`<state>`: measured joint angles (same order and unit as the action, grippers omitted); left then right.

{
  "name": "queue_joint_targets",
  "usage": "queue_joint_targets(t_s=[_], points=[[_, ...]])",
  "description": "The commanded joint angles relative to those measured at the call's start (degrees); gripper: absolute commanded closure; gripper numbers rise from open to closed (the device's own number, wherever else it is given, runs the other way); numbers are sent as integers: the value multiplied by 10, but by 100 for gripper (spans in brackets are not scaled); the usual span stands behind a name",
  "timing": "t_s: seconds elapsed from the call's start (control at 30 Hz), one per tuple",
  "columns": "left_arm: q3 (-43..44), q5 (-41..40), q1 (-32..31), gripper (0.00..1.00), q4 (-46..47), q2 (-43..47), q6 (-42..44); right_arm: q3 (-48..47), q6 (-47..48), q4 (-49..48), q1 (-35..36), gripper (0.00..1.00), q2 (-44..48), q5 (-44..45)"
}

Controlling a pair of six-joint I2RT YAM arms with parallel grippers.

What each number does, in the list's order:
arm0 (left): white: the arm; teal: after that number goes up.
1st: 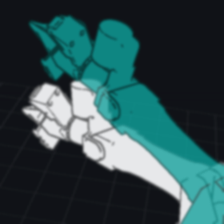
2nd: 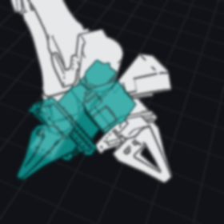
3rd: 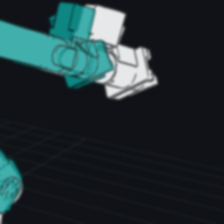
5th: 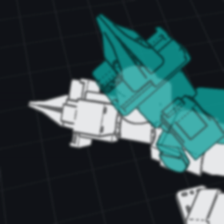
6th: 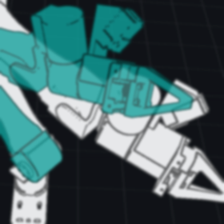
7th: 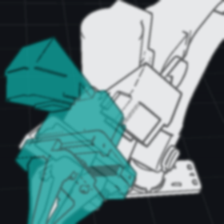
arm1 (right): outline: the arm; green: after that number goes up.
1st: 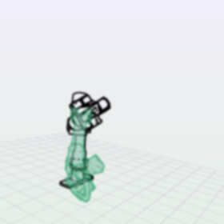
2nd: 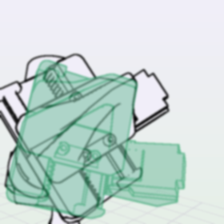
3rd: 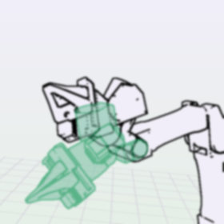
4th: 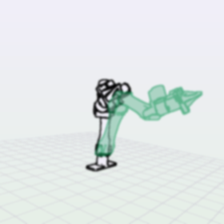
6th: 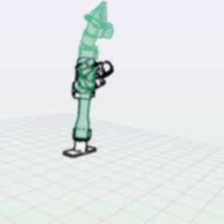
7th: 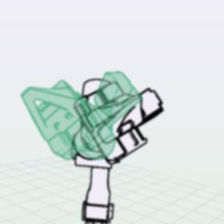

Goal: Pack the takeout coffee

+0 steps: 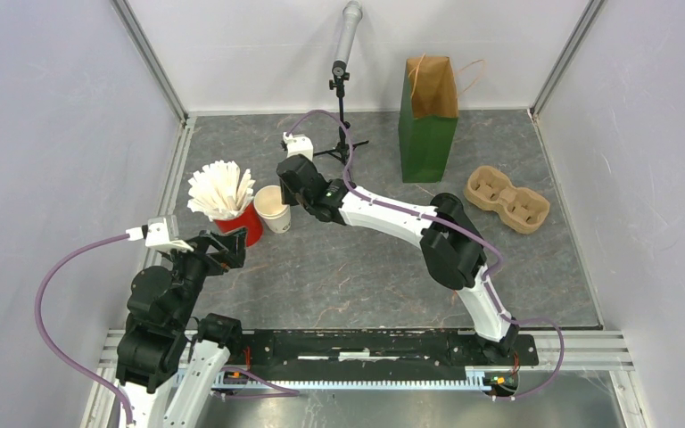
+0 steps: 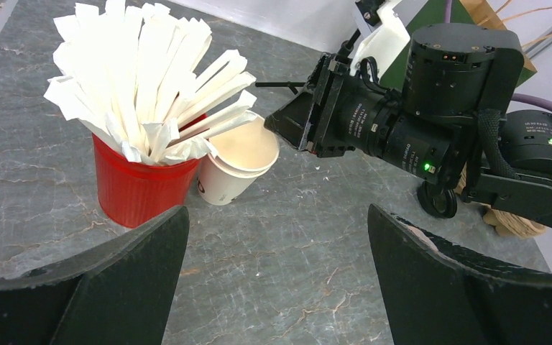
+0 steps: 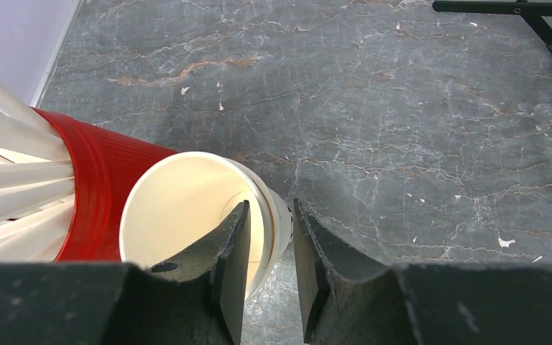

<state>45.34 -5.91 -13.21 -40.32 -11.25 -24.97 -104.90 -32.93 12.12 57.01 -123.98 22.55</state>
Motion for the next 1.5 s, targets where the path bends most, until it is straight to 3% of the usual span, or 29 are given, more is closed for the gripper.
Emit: queue_joint_targets(t_s=[0.0, 0.27, 0.57, 0.67, 1.03, 1.27, 1.37, 1.47], points=[[-3, -4, 4, 0, 16, -5, 2, -28, 7, -7, 4, 66, -9, 4], [-3, -4, 6, 0, 16, -5, 1, -32, 11, -4, 4, 66, -13, 10], [-3, -1, 6, 0, 16, -9, 3, -26, 31, -6, 0, 98, 4, 8], [-3, 0, 6, 0, 16, -12, 4, 5, 41, -7, -7, 100, 43, 11], [3, 30, 7, 0, 14, -38, 1, 318, 77, -106, -48, 100, 297, -45], [37, 181, 7, 7, 16, -96, -49, 473, 58, -155, -89, 100, 437, -127], [44, 254, 7, 15, 20, -133, -96, 562, 51, -181, -109, 100, 510, -153], [7, 340, 7, 20, 79, -153, -155, 644, 39, -213, -128, 100, 586, -180]])
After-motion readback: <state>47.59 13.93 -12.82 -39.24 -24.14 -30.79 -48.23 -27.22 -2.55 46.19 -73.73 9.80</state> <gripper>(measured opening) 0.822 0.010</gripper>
